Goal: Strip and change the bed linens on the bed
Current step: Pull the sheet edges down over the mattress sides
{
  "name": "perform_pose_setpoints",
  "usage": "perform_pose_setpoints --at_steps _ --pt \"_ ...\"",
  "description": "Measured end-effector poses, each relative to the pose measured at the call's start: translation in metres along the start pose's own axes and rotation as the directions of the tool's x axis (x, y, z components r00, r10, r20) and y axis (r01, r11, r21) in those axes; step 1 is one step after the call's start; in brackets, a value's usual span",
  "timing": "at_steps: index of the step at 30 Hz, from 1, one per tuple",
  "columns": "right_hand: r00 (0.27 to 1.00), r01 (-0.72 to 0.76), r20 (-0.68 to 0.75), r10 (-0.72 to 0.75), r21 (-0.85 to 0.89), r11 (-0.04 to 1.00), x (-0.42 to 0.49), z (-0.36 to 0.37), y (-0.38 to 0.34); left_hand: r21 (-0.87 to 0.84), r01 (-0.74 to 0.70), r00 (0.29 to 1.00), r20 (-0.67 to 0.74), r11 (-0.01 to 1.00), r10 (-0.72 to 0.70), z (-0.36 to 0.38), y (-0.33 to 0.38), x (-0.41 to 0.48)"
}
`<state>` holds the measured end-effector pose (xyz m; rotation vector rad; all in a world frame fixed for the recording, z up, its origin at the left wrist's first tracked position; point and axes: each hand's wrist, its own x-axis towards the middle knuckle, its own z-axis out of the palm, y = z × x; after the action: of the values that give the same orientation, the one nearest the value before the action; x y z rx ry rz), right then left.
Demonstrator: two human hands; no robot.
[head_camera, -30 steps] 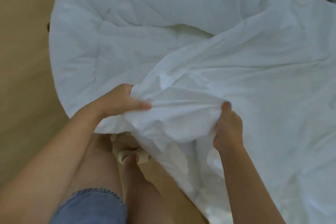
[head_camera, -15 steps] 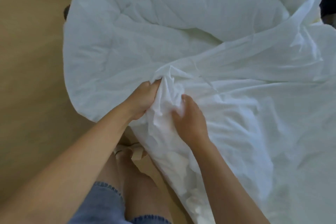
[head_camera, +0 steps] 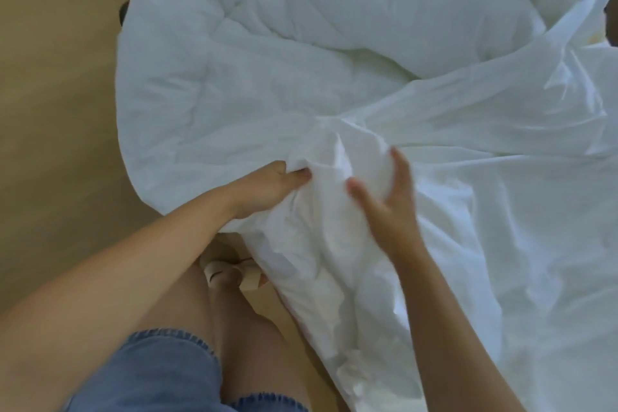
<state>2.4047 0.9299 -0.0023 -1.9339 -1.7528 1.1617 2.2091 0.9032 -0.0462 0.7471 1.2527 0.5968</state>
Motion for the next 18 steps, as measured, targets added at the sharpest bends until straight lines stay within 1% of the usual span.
perform_pose_setpoints --at_steps 1,2,3,4,5,6,7,8,9,10,11,12,13,14,15,16,18 --pt "0.987 0.053 0.159 -0.038 -0.087 0.995 -0.008 0.012 -0.003 0.011 -0.025 0.999 -0.032 1.000 0.026 0.007 0.000 0.000" --pt "0.953 0.125 0.297 -0.057 -0.218 0.968 -0.013 0.022 -0.004 0.005 -0.040 0.996 -0.074 0.999 0.040 0.015 0.002 0.000" --pt "0.929 0.192 0.363 -0.068 -0.318 0.928 -0.015 0.027 -0.002 -0.044 -0.036 0.994 -0.101 0.998 0.031 0.020 0.004 0.001" --pt "0.934 0.222 0.343 -0.094 -0.354 0.909 -0.012 0.027 -0.004 -0.103 -0.025 0.995 -0.103 0.994 0.014 0.022 0.006 0.001" --pt "0.952 0.230 0.274 -0.139 -0.337 0.913 -0.006 0.022 -0.002 -0.155 -0.026 0.997 -0.072 0.988 0.015 0.022 0.008 0.000" --pt "0.967 0.223 0.189 -0.172 -0.294 0.929 0.001 0.014 0.000 -0.173 -0.037 0.999 -0.007 0.984 0.036 0.020 0.008 -0.002" --pt "0.979 0.201 0.091 -0.185 -0.219 0.955 0.006 0.004 -0.001 -0.107 -0.046 0.995 0.078 0.993 0.055 0.018 0.007 -0.003" --pt "0.986 0.164 -0.007 -0.166 -0.126 0.978 0.012 -0.005 -0.001 0.023 -0.049 0.983 0.181 0.999 0.044 0.017 0.007 -0.006" --pt "0.988 0.119 -0.092 -0.120 -0.020 0.993 0.016 -0.013 0.003 0.180 -0.046 0.965 0.264 0.983 -0.003 0.016 0.005 -0.005" --pt "0.987 0.060 -0.150 -0.047 0.078 0.995 0.019 -0.017 0.006 0.307 -0.026 0.950 0.303 0.951 -0.072 0.015 0.003 -0.003" --pt "0.983 -0.015 -0.180 0.043 0.151 0.988 0.021 -0.020 0.009 0.376 -0.003 0.941 0.314 0.927 -0.125 0.013 0.004 -0.001" --pt "0.971 -0.087 -0.199 0.129 0.208 0.974 0.022 -0.021 0.011 0.388 0.013 0.942 0.306 0.922 -0.142 0.010 0.006 0.001" --pt "0.955 -0.148 -0.212 0.208 0.268 0.952 0.025 -0.020 0.014 0.342 0.032 0.950 0.281 0.939 -0.135 0.005 0.008 0.002" --pt "0.935 -0.200 -0.215 0.281 0.333 0.921 0.027 -0.018 0.014 0.226 0.062 0.962 0.247 0.972 -0.119 -0.001 0.011 0.003" --pt "0.919 -0.236 -0.212 0.331 0.377 0.895 0.029 -0.017 0.013 0.059 0.088 0.970 0.223 0.994 -0.098 -0.005 0.014 0.002" --pt "0.911 -0.251 -0.209 0.356 0.404 0.880 0.031 -0.015 0.011 -0.113 0.098 0.973 0.219 0.989 -0.072 -0.008 0.016 0.001" --pt "0.917 -0.241 -0.199 0.345 0.413 0.878 0.035 -0.014 0.008 -0.375 0.109 0.973 0.230 0.921 -0.022 -0.014 0.017 -0.003"
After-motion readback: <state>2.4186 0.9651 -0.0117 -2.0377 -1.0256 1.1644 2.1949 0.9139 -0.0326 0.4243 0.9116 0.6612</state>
